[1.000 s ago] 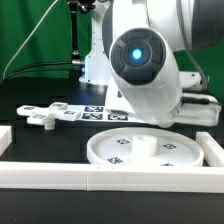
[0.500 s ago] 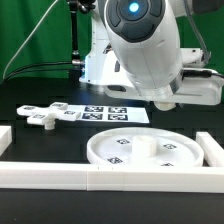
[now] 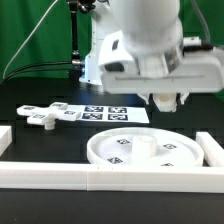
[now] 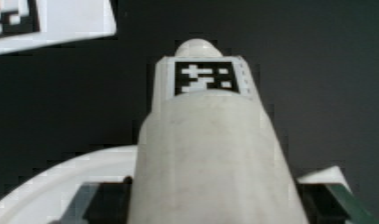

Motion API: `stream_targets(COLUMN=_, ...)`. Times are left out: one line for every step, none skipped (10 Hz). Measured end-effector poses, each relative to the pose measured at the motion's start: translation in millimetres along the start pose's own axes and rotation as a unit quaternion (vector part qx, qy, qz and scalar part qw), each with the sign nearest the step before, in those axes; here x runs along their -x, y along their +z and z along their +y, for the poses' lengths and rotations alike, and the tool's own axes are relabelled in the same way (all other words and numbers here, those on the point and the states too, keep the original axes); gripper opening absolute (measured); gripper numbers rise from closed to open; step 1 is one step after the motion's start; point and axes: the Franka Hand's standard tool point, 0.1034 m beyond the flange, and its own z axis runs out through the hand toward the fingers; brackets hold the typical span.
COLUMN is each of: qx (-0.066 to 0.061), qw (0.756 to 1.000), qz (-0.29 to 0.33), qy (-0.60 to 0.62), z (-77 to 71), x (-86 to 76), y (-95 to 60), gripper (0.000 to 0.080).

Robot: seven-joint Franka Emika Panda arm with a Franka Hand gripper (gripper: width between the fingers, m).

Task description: Assemble round table

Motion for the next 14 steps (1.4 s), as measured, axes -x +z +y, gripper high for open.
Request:
stream_targets(qx=-0.004, qw=0.999, qz=0.034, qy=0.002, z=-5.1, x=-7.7, y=-11.4, gripper=0.0407)
stream_targets(qx=-0.007, qw=0.996, qz=0.087, qy=-0.002, z=-8.7, x=-13.8, y=-14.4, gripper=0.0407)
stream_targets(qx=-0.006, qw=0.993, qz=0.12, qy=-0.003, z=-8.4, x=-11.8, y=-12.3, gripper=0.0407)
stream_targets(qx=-0.005, qw=0.99, qz=0.14, qy=-0.004, z=-8.9, x=-11.3, y=-11.7, gripper=0.0407)
stream_targets(qx=0.002, qw=0.982, qz=0.19, qy=-0.023, z=-12.4, x=-19.7, y=-17.5, gripper=0.0407)
stream_targets(qx=0.016, qw=0.972, qz=0.229, qy=-0.051, z=-12.7, x=-20.0, y=-26.3, gripper=0.0407)
stream_targets(qx=0.026, qw=0.961, qz=0.265, qy=-0.074, z=-11.3, x=-21.2, y=-33.6, gripper=0.0407)
stream_targets(qx=0.03, qw=0.949, qz=0.302, qy=-0.086, z=-12.8, x=-23.6, y=-42.2, gripper=0.0407)
stream_targets(qx=0.027, qw=0.943, qz=0.32, qy=-0.085, z=-13.1, x=-24.0, y=-38.3, gripper=0.0407)
stream_targets(qx=0.024, qw=0.93, qz=0.356, qy=-0.088, z=-14.7, x=-28.1, y=-39.9, gripper=0.0407)
stream_targets(qx=0.02, qw=0.915, qz=0.391, qy=-0.091, z=-15.4, x=-29.7, y=-39.7, gripper=0.0407)
stream_targets(qx=0.022, qw=0.911, qz=0.401, qy=-0.094, z=-14.0, x=-29.2, y=-36.7, gripper=0.0407)
stream_targets(qx=0.039, qw=0.909, qz=0.395, qy=-0.125, z=-8.4, x=-30.5, y=-39.4, gripper=0.0407)
stream_targets(qx=0.048, qw=0.906, qz=0.396, qy=-0.142, z=-2.1, x=-33.5, y=-47.2, gripper=0.0407)
